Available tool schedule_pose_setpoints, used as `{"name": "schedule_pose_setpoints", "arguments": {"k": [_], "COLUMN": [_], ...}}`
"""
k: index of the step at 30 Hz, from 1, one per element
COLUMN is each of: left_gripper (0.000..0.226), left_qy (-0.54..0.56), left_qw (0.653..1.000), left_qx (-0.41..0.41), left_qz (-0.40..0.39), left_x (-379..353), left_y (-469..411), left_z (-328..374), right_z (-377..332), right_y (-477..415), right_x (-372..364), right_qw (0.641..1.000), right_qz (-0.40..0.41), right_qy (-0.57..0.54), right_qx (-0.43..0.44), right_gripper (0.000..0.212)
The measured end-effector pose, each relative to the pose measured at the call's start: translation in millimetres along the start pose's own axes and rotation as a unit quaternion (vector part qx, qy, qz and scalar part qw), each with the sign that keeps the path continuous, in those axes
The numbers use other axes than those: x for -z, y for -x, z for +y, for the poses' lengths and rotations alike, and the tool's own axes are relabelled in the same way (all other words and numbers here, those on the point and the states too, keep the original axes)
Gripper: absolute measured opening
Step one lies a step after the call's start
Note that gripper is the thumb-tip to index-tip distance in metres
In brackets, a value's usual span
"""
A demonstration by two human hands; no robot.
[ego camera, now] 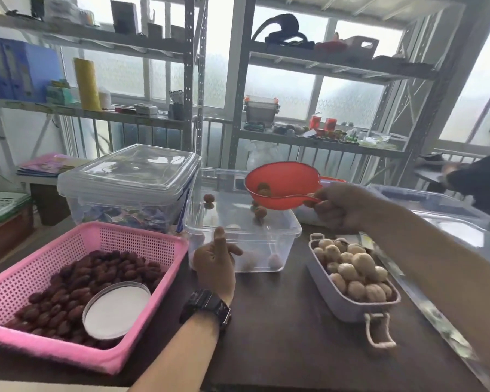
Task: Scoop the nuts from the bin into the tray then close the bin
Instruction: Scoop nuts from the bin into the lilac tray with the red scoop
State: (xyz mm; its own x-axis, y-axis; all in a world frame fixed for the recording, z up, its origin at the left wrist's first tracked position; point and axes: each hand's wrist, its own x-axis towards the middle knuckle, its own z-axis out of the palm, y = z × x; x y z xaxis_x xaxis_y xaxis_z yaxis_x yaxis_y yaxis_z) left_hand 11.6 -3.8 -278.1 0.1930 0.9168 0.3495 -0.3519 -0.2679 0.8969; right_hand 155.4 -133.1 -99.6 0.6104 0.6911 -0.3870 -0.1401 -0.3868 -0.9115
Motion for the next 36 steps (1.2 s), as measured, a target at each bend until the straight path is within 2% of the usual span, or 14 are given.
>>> {"name": "schedule_pose_setpoints", "arguments": {"k": [8, 14, 18, 22, 26, 36], "left_gripper": [0.068, 0.069, 0.067, 0.067, 0.068, 0.068], "left_qy": [-0.024, -0.056, -0.041, -0.032, -0.035, -0.026], "left_qw": [1.000, 0.998, 0.999, 0.999, 0.999, 1.000], "left_qx": [-0.012, -0.021, -0.023, -0.029, -0.032, -0.014], "left_qz": [-0.003, 0.005, 0.005, 0.001, 0.003, -0.001], "left_x": [4, 2, 3, 3, 3, 1], "left_y": [3, 9, 8, 8, 8, 7], "left_z": [8, 14, 14, 12, 12, 13], "right_z": [38, 72, 84, 94, 100, 105], "right_y": [80, 84, 80, 69, 68, 72], "right_x": [103, 131, 123, 125, 126, 132], "right_qw": [0.986, 0.927, 0.894, 0.847, 0.806, 0.763], "right_qz": [0.135, 0.307, 0.345, 0.367, 0.373, 0.379], "right_qy": [0.086, 0.199, 0.246, 0.337, 0.409, 0.468], "right_qx": [0.033, 0.087, 0.146, 0.183, 0.212, 0.234], "right_gripper": [0.032, 0.029, 0.026, 0.038, 0.039, 0.044]}}
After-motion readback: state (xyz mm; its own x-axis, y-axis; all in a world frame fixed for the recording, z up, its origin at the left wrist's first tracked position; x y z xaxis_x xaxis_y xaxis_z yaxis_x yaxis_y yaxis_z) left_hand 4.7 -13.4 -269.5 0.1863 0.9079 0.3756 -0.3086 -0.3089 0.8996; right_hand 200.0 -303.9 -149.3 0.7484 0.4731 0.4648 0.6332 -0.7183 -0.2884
